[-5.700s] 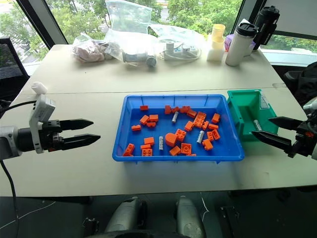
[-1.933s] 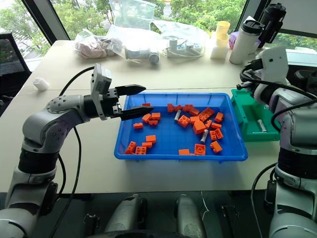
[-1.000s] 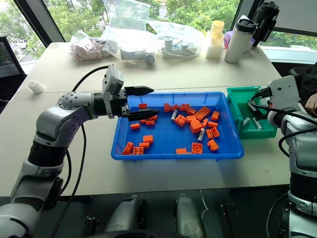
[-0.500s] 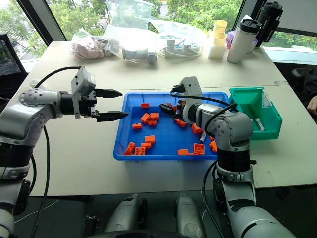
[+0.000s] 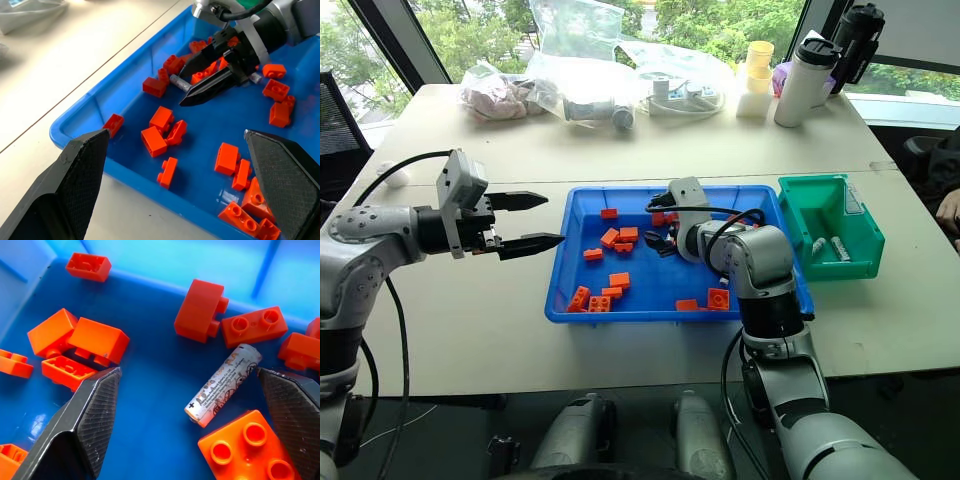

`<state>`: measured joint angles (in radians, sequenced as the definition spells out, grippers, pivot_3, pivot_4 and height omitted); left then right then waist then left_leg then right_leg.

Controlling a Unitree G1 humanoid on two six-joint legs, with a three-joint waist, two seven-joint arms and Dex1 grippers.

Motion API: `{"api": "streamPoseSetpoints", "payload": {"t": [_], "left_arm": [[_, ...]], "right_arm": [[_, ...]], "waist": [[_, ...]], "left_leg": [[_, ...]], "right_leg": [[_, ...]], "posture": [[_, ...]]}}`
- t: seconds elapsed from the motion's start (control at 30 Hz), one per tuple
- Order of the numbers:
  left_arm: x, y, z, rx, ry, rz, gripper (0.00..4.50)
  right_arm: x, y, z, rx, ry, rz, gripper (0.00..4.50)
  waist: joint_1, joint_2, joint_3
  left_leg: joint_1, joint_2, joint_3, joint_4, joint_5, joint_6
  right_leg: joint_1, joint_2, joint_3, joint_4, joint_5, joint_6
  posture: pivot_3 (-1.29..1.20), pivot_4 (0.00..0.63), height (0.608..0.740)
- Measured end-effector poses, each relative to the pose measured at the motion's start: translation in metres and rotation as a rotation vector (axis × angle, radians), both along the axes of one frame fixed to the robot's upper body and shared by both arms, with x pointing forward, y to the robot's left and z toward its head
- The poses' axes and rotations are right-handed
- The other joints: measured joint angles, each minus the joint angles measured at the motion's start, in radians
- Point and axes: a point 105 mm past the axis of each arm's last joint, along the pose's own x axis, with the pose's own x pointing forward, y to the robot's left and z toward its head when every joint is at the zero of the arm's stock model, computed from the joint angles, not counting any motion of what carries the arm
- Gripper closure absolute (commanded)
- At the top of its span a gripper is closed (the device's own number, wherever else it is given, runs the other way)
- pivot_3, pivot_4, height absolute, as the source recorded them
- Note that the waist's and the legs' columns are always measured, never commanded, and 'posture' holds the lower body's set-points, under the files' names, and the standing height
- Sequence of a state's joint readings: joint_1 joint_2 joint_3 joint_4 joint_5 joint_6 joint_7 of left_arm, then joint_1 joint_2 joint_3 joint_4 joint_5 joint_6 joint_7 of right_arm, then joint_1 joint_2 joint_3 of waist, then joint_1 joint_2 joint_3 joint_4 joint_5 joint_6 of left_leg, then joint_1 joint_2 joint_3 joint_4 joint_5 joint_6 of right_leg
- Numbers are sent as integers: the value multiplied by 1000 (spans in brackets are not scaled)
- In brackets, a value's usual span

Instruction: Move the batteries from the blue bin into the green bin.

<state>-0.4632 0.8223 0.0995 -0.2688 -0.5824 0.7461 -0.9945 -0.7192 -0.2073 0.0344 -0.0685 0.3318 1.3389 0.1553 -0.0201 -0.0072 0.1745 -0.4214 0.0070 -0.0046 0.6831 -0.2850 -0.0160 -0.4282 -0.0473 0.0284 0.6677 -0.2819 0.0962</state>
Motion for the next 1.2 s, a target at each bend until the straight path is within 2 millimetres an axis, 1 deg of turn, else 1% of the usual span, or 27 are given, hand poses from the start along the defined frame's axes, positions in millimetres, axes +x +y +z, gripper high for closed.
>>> {"api": "streamPoseSetpoints", "payload": {"t": [0.03,0.1,0.27,0.3,0.4,0.47,0.53,0.6,0.63,0.67,0.7,0.73,0.8,0.87,0.9,0.93,0.97,1.07,1.2], "left_arm": [[-1,-1,-1,2,6,-6,0],[-2,-3,-2,-2,10,-11,0],[0,-5,-1,-15,4,-8,0],[0,-6,-1,-16,4,-8,0],[0,-6,-1,-18,5,-9,0],[0,-8,-3,-16,9,-15,0],[-1,-11,-3,-20,12,-28,0],[-1,-17,0,-46,5,-52,0],[0,-21,3,-66,0,-64,0],[1,-27,6,-87,-9,-77,0],[3,-39,12,-136,-27,-107,0],[2,-50,16,-174,-38,-140,0],[0,-65,20,-220,-35,-185,0],[-1,-75,21,-241,-31,-214,0],[-1,-82,19,-242,-27,-234,0],[0,-86,17,-239,-27,-247,0],[1,-92,14,-232,-27,-258,0],[5,-101,4,-204,-17,-273,0],[8,-105,0,-182,-22,-289,0]], "right_arm": [[1,1,0,-3,-1,-6,631],[5,-1,-1,-14,1,-22,1466],[10,-4,-3,-36,-8,-49,4104],[10,-3,-3,-37,-9,-48,4456],[10,0,-2,-30,-7,-43,4469],[9,1,3,-7,-23,-36,4469],[7,3,26,69,-101,-16,4469],[3,0,65,167,-232,-3,4469],[-1,-5,89,211,-319,2,4469],[-4,-11,104,231,-380,0,4469],[-11,-26,118,211,-451,-9,4469],[-17,-43,125,152,-497,-22,4469],[-27,-83,133,47,-548,-88,4469],[-33,-114,135,-3,-554,-164,4469],[-36,-132,133,-44,-546,-210,4469],[-39,-145,128,-81,-530,-243,4469],[-42,-160,119,-127,-506,-278,4469],[-45,-186,93,-170,-434,-360,4469],[-46,-212,76,-192,-397,-469,4469]], "waist": [[0,0,0],[0,0,0],[0,0,0],[0,0,0],[-1,0,0],[-1,0,0],[0,0,0],[8,0,0],[10,0,0],[11,0,0],[20,0,0],[30,0,0],[32,-1,0],[26,-1,0],[22,-1,0],[19,-1,0],[18,-1,0],[-1,0,0],[-1,0,0]], "left_leg": [[0,0,0,0,0,0],[1,0,0,0,0,0],[1,0,0,0,0,0],[1,0,0,0,0,0],[1,0,0,0,0,0],[1,0,0,0,0,0],[0,0,0,0,0,0],[0,0,-1,0,0,0],[0,0,-1,0,0,0],[0,0,-1,0,0,0],[0,-1,-2,0,0,0],[0,-2,-2,0,0,0],[-1,-4,-2,0,-1,1],[0,-4,-1,0,-1,1],[0,-4,-1,0,-1,1],[1,-4,0,0,-1,1],[1,-4,-1,0,-1,1],[4,-1,1,-1,-1,1],[5,1,2,-1,-1,1]], "right_leg": [[0,0,0,0,0,0],[0,0,0,0,0,0],[1,0,0,0,0,0],[1,0,0,0,0,0],[1,0,0,0,0,0],[0,0,0,0,0,0],[0,0,0,0,0,0],[0,0,0,0,0,0],[1,0,-1,0,0,0],[1,-1,-1,-1,0,0],[2,-2,-2,-2,0,0],[3,-2,-2,-2,0,0],[3,-4,-1,-4,0,0],[3,-4,-1,-4,0,0],[3,-3,-1,-3,0,0],[3,-3,-1,-3,0,0],[4,-1,-1,-3,0,0],[4,1,2,-1,0,0],[4,3,4,-1,0,0]], "posture": [[0,150,740],[0,150,740],[0,150,740],[0,150,740],[0,150,740],[0,150,740],[0,150,740],[0,150,740],[0,150,740],[0,150,740],[0,150,740],[0,150,740],[0,150,740],[0,150,740],[0,150,740],[0,150,740],[0,150,740],[0,150,740],[0,150,740]]}}
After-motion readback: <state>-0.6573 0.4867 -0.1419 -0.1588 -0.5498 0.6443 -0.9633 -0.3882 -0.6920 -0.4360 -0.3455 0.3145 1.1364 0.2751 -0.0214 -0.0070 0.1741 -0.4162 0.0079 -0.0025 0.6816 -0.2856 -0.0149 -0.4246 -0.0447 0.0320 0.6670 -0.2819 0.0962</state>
